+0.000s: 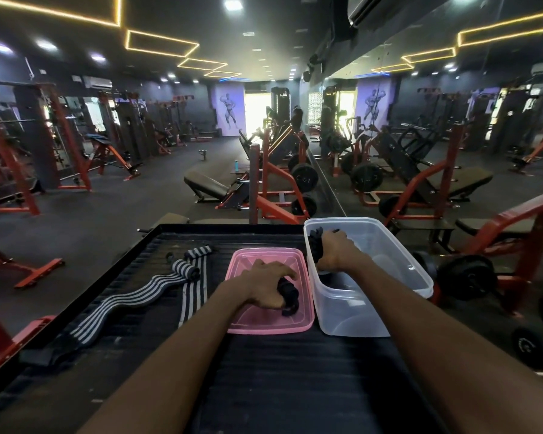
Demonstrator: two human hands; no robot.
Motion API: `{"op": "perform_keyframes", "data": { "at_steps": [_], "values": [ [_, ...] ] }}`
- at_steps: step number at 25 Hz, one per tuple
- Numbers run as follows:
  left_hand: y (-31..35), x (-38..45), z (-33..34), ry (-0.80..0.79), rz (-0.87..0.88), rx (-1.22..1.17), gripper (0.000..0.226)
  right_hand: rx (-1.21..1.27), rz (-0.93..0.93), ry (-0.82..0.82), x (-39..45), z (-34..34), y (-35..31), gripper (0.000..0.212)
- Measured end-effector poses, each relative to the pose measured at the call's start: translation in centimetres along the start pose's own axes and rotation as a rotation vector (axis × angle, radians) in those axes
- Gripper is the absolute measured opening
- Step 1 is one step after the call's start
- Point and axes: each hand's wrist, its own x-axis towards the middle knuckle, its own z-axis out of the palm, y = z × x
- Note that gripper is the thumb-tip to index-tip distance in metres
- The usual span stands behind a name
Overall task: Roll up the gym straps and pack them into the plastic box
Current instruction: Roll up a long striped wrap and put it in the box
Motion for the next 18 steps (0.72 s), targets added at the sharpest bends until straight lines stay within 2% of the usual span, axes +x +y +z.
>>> {"op": "perform_keyframes", "data": {
  "at_steps": [2,4,7,9,11,13,15,18],
  "values": [
    [-0.2,0.1,0.4,-0.024,0.02,0.057,0.071,0.009,-0.001,0.015,-0.1,-0.3,0.2,0.038],
    [-0.4,0.1,0.6,0.038,0.03,0.08,0.055,0.024,0.011,0.019,-0.3,-1.0,0.3,0.035],
    [-1.0,-0.1,0.0,0.213,0.047,0.082,0.037,0.021,0.013,0.132,-1.0,-2.4,0.1,0.028],
    [-1.2,-0.7,-1.2,0.343,0.012,-0.004,0.038,0.048,-0.03,0.265,-1.2,-3.5,-0.5,0.021],
    [-0.9,-1.3,-2.9,0.493,-0.013,-0.132,0.043,0.231,-0.119,0.301,-1.3,-4.5,-1.4,0.012],
    [0.2,-2.0,-4.7,0.634,-0.011,-0.288,0.048,0.461,-0.172,0.234,-1.4,-5.4,-2.5,0.017],
    [1.8,-2.2,-6.1,0.742,0.028,-0.395,0.046,0.685,-0.138,0.115,-1.8,-6.3,-3.4,0.031],
    [4.6,-1.9,-7.3,0.827,0.095,-0.525,0.043,1.021,-0.091,-0.067,-2.8,-7.8,-3.9,0.036]
  ]
}}
